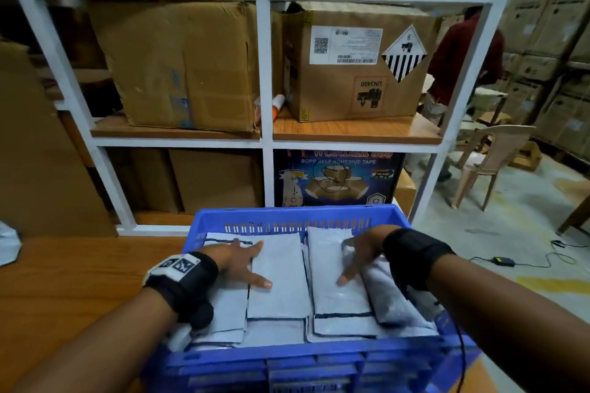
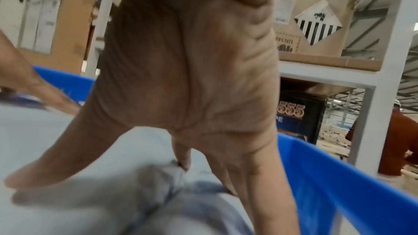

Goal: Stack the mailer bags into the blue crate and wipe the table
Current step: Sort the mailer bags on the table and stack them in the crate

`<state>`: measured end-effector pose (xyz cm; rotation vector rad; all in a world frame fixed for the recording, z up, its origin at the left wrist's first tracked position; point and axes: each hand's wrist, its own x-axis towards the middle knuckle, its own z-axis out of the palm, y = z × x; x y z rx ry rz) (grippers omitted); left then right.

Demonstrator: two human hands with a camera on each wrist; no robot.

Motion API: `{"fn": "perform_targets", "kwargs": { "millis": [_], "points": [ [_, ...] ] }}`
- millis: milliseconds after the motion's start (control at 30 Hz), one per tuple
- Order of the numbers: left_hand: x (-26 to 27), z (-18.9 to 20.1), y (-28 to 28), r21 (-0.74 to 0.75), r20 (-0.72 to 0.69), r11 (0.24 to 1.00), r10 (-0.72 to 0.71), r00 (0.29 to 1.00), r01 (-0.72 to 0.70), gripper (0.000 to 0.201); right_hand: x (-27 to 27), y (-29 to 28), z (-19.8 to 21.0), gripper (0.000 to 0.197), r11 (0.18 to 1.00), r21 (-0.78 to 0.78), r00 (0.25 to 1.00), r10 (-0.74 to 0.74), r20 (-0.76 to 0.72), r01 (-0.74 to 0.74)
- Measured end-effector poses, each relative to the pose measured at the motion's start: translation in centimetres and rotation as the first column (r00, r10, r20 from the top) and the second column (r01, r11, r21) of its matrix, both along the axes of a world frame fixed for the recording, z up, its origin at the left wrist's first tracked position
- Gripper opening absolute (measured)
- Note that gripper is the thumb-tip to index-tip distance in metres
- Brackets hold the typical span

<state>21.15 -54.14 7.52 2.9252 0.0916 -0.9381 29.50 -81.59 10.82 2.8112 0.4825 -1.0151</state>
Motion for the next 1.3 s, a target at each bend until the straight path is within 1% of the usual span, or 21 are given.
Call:
{"fn": "perform_targets", "kwargs": {
  "millis": [33, 67, 133, 167, 233, 267, 333, 400, 433, 467, 533, 600, 667, 767, 833, 867, 1033, 1133, 1300],
  "points": [
    [0.1, 1.0, 0.1, -0.01, 0.04, 1.0, 0.004, 0.999, -0.003, 0.14, 0.0, 0.2, 0.9, 0.102, 0.999, -0.004, 0.999, 0.032, 0.021, -0.032],
    [0.1, 2.2, 0.2, -0.014, 0.091, 1.0, 0.006, 0.996, -0.004, 0.138, 0.0, 0.5, 2.0, 0.101, 0.998, 0.034, 0.996, 0.058, 0.064, -0.06],
    [-0.7, 4.4, 0.4, -0.017, 0.18, 1.0, 0.022, 0.983, -0.019, 0.131, -0.7, 1.6, 4.2, 0.093, 0.974, 0.197, 0.988, 0.086, 0.128, -0.11],
    [-1.5, 5.4, 0.6, -0.023, 0.224, 0.999, 0.027, 0.974, -0.023, 0.123, -1.1, 2.2, 5.1, 0.092, 0.954, 0.265, 0.983, 0.104, 0.153, -0.142],
    [-3.9, 7.1, 1.3, -0.057, 0.344, 0.998, 0.039, 0.938, -0.02, 0.105, -2.0, 3.9, 6.6, 0.102, 0.906, 0.381, 0.971, 0.108, 0.214, -0.184],
    [-5.3, 7.8, 1.8, -0.082, 0.429, 0.997, 0.043, 0.902, -0.009, 0.1, -2.7, 4.7, 7.3, 0.105, 0.877, 0.432, 0.961, 0.104, 0.256, -0.21],
    [-8.7, 8.5, 2.9, -0.143, 0.595, 0.989, 0.066, 0.801, 0.025, 0.095, -4.9, 6.6, 7.9, 0.099, 0.796, 0.538, 0.934, 0.094, 0.344, -0.278],
    [-12.3, 8.3, 4.3, -0.211, 0.717, 0.977, 0.126, 0.685, 0.041, 0.104, -8.2, 8.7, 8.0, 0.092, 0.679, 0.648, 0.904, 0.053, 0.425, -0.345],
    [-14.1, 7.8, 5.3, -0.232, 0.754, 0.972, 0.152, 0.64, 0.042, 0.107, -10.1, 10.0, 7.7, 0.09, 0.612, 0.703, 0.895, 0.017, 0.446, -0.362],
    [-15.8, 7.0, 6.6, -0.242, 0.781, 0.969, 0.171, 0.6, 0.039, 0.104, -12.0, 11.4, 7.0, 0.087, 0.536, 0.753, 0.888, -0.013, 0.46, -0.382],
    [-19.7, 5.5, 9.3, -0.256, 0.822, 0.967, 0.211, 0.528, 0.012, 0.091, -15.8, 14.5, 4.8, 0.083, 0.408, 0.825, 0.889, -0.065, 0.453, -0.391],
    [-23.8, 4.1, 12.2, -0.299, 0.83, 0.952, 0.292, 0.474, -0.064, 0.076, -19.7, 18.2, 2.7, 0.081, 0.298, 0.869, 0.894, -0.092, 0.438, -0.395],
    [-28.1, 2.8, 15.3, -0.34, 0.826, 0.931, 0.362, 0.432, -0.13, 0.068, -23.7, 22.1, 0.8, 0.08, 0.234, 0.887, 0.896, -0.111, 0.43, -0.397],
    [-34.8, 0.4, 20.0, -0.401, 0.81, 0.894, 0.448, 0.379, -0.2, 0.068, -29.7, 27.9, -2.3, 0.079, 0.155, 0.925, 0.927, -0.097, 0.363, -0.346],
    [-39.0, -1.3, 23.0, -0.436, 0.79, 0.862, 0.504, 0.349, -0.259, 0.065, -33.0, 31.8, -4.3, 0.079, 0.135, 0.932, 0.939, -0.027, 0.342, -0.335],
    [-41.0, -2.1, 24.4, -0.448, 0.781, 0.845, 0.529, 0.331, -0.293, 0.062, -34.5, 33.7, -5.2, 0.08, 0.144, 0.931, 0.942, 0.01, 0.336, -0.334],
    [-48.8, -5.4, 29.7, -0.525, 0.7, 0.73, 0.663, 0.266, -0.438, 0.061, -40.4, 42.2, -8.3, 0.078, 0.237, 0.921, 0.943, 0.203, 0.264, -0.309],
    [-51.2, -7.0, 32.4, -0.54, 0.667, 0.676, 0.707, 0.234, -0.502, 0.06, -42.4, 46.2, -9.2, 0.077, 0.271, 0.905, 0.927, 0.275, 0.255, -0.33],
    [-52.0, -9.2, 37.5, -0.518, 0.662, 0.655, 0.714, 0.228, -0.55, 0.058, -42.9, 52.9, -10.7, 0.073, 0.283, 0.896, 0.911, 0.333, 0.243, -0.342]
  ]
}}
